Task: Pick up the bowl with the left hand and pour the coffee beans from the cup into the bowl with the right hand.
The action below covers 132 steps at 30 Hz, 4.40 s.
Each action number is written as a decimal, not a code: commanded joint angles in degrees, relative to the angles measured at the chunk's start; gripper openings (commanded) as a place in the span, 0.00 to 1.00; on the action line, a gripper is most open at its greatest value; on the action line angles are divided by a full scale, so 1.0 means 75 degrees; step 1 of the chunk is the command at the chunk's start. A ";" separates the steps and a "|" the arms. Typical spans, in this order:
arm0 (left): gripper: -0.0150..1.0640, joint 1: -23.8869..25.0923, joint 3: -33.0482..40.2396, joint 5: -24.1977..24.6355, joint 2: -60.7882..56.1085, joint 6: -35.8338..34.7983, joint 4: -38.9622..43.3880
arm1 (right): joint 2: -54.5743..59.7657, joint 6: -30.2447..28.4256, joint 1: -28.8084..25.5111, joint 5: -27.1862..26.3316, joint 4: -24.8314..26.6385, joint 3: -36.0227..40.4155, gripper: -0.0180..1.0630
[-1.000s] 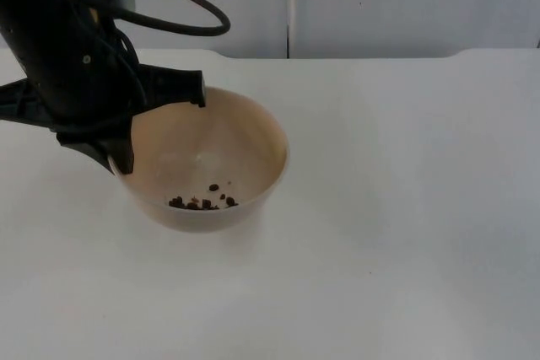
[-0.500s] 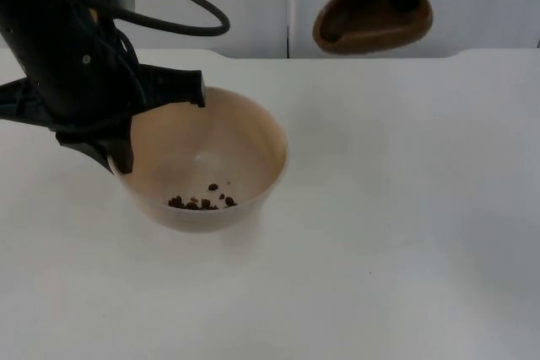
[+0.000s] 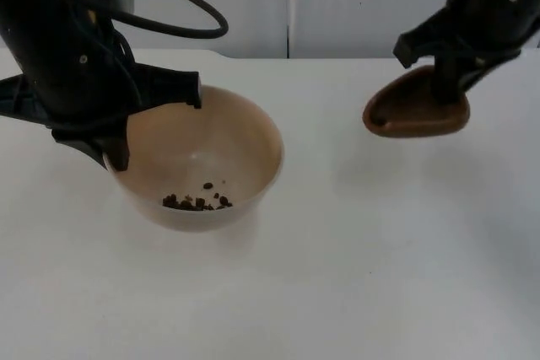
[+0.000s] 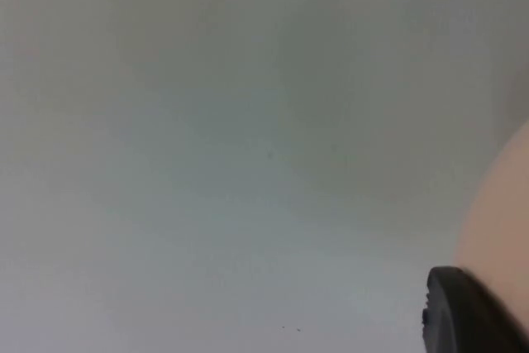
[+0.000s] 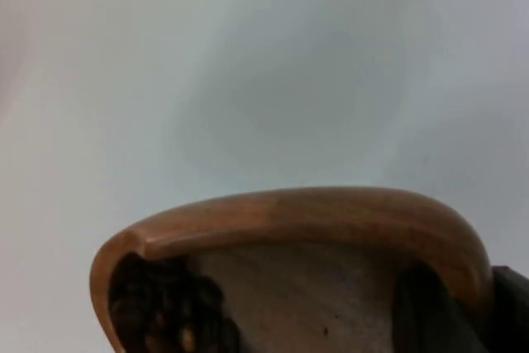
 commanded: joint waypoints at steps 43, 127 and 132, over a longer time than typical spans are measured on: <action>0.01 -0.0017 -0.0021 -0.1209 0.1333 0.0972 0.0185 | 0.0813 0.0961 -0.0497 -0.3409 -0.0053 0.2790 0.02; 0.82 -0.0017 0.0475 -0.0638 -0.5631 0.1150 0.0967 | -0.6587 0.0433 -0.0449 -0.0453 0.0347 0.2938 0.72; 0.82 -0.0017 0.0906 -0.0636 -0.6188 0.1696 0.0838 | -0.7063 0.0433 -0.0449 -0.0493 0.0347 0.3469 0.72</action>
